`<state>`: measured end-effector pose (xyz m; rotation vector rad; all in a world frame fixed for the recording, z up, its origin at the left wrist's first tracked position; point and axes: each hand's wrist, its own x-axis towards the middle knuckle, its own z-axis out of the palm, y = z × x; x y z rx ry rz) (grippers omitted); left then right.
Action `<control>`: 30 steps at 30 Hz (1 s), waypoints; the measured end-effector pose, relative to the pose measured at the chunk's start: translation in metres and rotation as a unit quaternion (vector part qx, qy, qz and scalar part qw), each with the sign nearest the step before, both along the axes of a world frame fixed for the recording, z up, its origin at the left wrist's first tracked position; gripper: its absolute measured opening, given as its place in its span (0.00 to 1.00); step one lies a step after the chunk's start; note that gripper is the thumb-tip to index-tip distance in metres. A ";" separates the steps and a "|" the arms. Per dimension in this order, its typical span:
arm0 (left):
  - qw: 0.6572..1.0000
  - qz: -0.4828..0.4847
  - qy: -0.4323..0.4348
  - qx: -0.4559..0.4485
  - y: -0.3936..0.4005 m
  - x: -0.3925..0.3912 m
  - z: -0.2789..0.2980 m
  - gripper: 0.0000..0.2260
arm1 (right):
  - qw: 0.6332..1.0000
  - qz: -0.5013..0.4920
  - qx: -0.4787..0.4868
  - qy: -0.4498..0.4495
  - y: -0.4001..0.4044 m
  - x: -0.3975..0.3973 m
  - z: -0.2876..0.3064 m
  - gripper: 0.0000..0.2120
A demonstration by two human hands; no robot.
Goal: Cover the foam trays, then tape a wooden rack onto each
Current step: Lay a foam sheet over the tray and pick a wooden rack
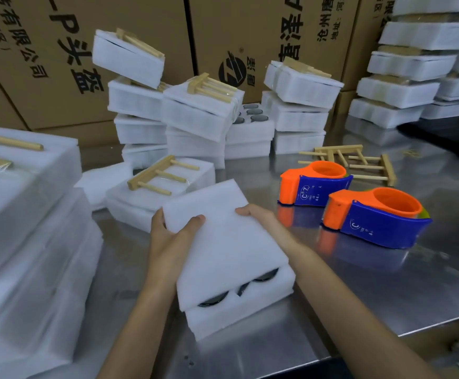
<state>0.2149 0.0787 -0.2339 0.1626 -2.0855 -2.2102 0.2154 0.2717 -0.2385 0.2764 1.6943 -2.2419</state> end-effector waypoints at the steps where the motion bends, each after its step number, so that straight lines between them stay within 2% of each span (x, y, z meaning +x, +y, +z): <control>1: 1.000 0.006 0.000 0.002 -0.005 -0.002 0.000 0.21 | 1.000 0.004 -0.002 0.005 -0.005 -0.003 0.001 0.14; 5: 0.999 0.047 -0.002 0.002 -0.026 -0.010 0.003 0.26 | 1.000 0.015 -0.008 0.018 -0.033 -0.020 0.007 0.13; 13: 0.993 0.118 0.008 -0.014 -0.056 -0.022 0.006 0.31 | 0.998 0.054 -0.018 0.017 -0.068 -0.045 0.018 0.13; 16: 0.993 0.111 0.030 -0.032 -0.047 -0.022 0.004 0.28 | 0.998 0.049 -0.020 0.018 -0.055 -0.038 0.011 0.11; 19: 0.995 0.080 0.017 -0.051 -0.026 -0.030 0.005 0.29 | 1.000 -0.003 0.002 0.019 -0.030 -0.026 0.009 0.13; 23: 0.999 0.014 -0.022 -0.031 0.010 -0.038 0.000 0.25 | 0.996 -0.052 0.065 -0.010 0.007 -0.008 0.016 0.10; 26: 0.999 0.003 -0.048 -0.002 0.032 -0.037 -0.004 0.25 | 0.980 -0.056 0.184 -0.045 0.029 -0.007 0.027 0.10; 28: 0.999 0.004 -0.053 0.002 0.039 -0.038 -0.004 0.27 | 0.964 -0.036 0.260 -0.030 0.041 -0.011 0.037 0.11; 30: 0.997 -0.003 -0.077 -0.008 0.041 -0.046 0.000 0.30 | 0.955 -0.031 0.296 0.023 0.053 -0.018 0.051 0.11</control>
